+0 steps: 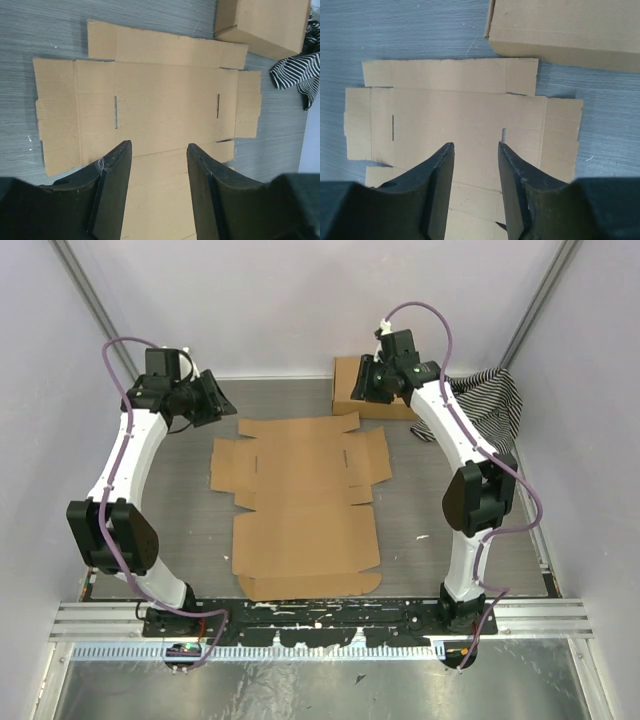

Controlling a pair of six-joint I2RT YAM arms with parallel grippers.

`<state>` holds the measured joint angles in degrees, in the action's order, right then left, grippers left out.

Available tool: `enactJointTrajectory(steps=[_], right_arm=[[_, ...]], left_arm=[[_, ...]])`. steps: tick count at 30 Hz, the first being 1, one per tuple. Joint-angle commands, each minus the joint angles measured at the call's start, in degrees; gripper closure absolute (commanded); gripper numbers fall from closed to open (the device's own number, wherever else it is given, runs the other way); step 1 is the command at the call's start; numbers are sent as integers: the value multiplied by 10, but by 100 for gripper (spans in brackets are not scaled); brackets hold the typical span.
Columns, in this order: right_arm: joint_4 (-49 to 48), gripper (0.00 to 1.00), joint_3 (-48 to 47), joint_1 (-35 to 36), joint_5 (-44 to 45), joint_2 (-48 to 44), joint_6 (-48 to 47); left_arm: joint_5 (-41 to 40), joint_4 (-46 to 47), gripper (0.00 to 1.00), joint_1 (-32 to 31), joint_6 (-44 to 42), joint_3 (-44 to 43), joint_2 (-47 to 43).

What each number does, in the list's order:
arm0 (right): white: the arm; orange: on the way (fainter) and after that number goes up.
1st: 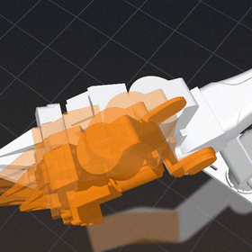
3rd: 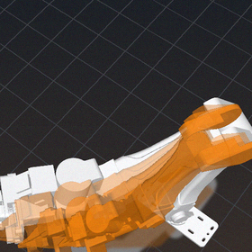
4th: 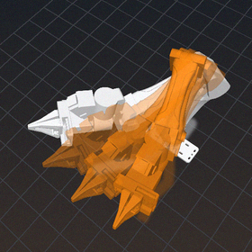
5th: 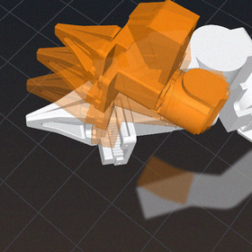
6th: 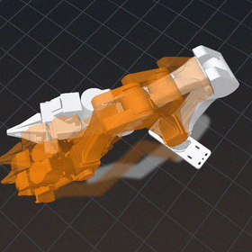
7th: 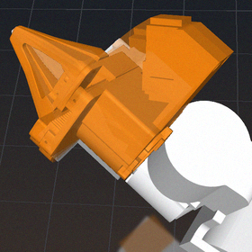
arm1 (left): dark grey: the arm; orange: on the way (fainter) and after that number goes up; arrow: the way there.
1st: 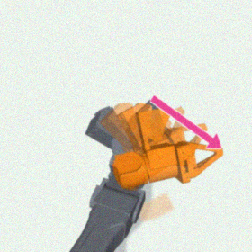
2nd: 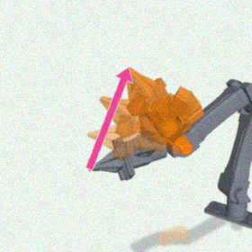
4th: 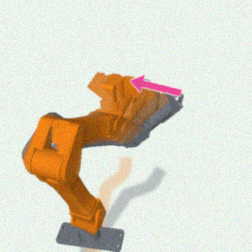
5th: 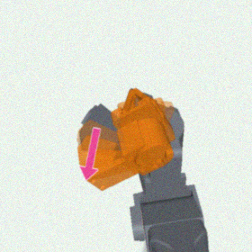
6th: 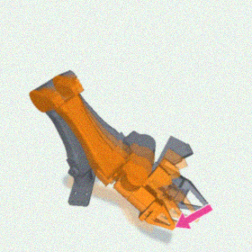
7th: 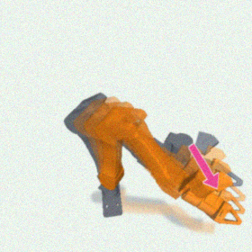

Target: Fold the paper box

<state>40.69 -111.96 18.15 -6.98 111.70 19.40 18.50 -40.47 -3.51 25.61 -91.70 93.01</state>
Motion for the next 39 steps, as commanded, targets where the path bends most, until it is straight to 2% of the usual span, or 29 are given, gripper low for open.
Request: enactJointTrajectory(steps=[1,4,9,13,24,35,39], right_arm=[[-42,51,-7,-13,-16,16,21],[-45,47,-7,-15,-15,38,22],[-31,47,-21,-14,1,87,34],[-41,46,-15,-14,32,112,34],[-76,46,-30,-14,58,171,38],[-204,51,41,-15,65,174,43],[-212,53,40,-14,66,187,46]], left_arm=[[-18,-19,45,4,-2,-31,39],[-17,-45,46,7,-5,-49,66],[-35,-66,48,10,-2,-59,93],[-58,-66,48,9,-3,-53,96],[-59,-78,49,10,-4,-13,88],[-72,-83,49,10,-11,27,47],[-80,-84,49,10,-13,40,33]])
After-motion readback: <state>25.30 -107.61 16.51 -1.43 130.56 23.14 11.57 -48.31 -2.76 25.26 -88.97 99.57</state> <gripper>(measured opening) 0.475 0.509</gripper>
